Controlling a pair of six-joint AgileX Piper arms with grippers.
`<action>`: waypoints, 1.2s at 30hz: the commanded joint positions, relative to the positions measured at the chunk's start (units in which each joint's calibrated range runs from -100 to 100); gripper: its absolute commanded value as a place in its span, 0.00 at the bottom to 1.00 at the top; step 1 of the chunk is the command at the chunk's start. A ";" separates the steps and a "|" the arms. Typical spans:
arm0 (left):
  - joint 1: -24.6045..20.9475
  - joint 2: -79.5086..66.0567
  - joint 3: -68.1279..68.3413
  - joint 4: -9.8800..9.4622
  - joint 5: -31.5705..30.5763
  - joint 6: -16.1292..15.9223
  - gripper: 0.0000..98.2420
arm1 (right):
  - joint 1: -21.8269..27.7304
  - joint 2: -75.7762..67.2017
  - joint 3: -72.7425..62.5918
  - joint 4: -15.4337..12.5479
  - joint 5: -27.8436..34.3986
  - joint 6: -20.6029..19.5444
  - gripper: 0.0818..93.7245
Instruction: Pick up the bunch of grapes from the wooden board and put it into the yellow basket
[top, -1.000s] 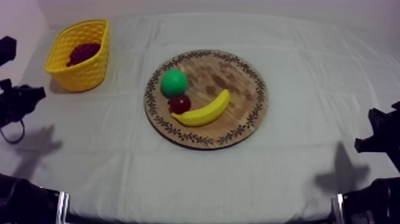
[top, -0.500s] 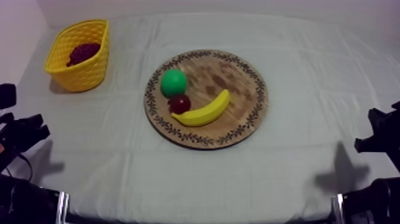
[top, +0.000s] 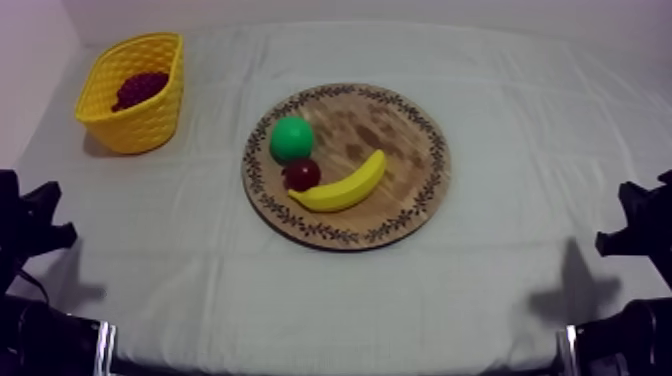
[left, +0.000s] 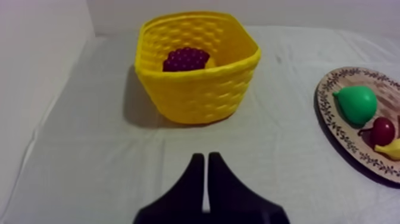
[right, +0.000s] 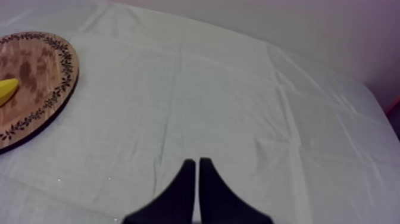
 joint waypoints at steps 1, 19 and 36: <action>0.12 -0.13 0.04 0.09 0.14 -0.28 0.00 | 0.02 -0.02 0.04 0.00 0.00 0.02 0.00; 2.32 -0.54 0.84 -0.27 -2.32 1.66 0.00 | 0.02 -0.02 0.04 0.00 0.00 0.02 0.00; 3.35 -0.54 2.94 -1.91 -8.40 4.42 0.00 | 0.02 -0.02 0.04 0.00 0.00 0.01 0.00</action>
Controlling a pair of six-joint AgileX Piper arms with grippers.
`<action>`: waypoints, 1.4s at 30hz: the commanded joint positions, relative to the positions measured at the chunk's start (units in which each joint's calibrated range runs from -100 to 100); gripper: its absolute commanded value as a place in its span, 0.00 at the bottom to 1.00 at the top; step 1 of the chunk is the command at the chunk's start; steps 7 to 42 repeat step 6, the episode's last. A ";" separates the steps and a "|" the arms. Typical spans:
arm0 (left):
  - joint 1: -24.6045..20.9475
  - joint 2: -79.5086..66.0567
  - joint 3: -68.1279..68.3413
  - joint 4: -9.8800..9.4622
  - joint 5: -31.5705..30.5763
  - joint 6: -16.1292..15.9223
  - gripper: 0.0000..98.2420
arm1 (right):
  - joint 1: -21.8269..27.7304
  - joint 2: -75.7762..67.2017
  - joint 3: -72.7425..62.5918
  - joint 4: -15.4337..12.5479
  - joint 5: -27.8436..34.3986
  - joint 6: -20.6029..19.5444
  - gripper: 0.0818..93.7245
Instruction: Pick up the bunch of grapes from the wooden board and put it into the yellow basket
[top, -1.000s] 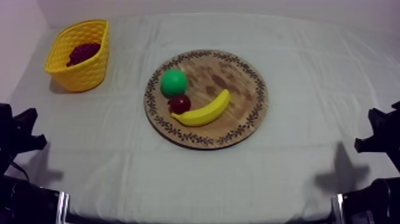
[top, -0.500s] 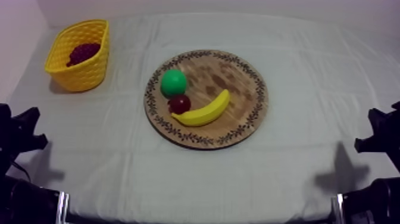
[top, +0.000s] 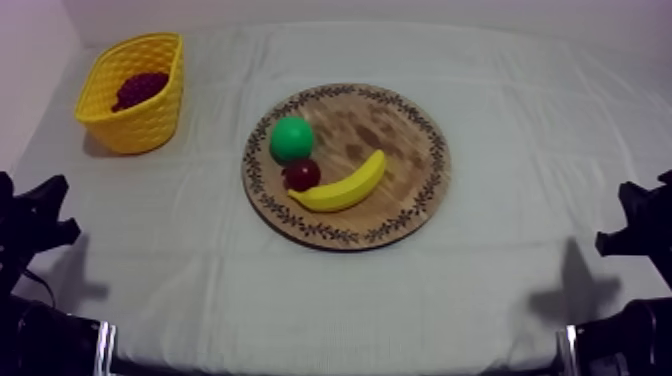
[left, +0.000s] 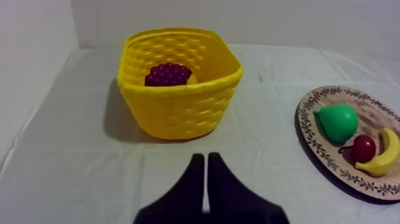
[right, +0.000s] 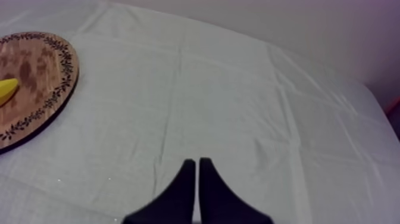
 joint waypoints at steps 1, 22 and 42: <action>0.01 0.00 0.03 0.02 -0.08 0.11 0.00 | 0.02 -0.02 0.04 0.00 0.02 0.00 0.00; 0.02 0.00 0.04 0.04 -0.09 0.23 0.00 | 0.02 -0.02 0.04 0.00 0.02 -0.01 0.00; 0.02 0.00 0.04 0.04 -0.09 0.23 0.00 | 0.02 -0.02 0.04 0.00 0.02 -0.01 0.00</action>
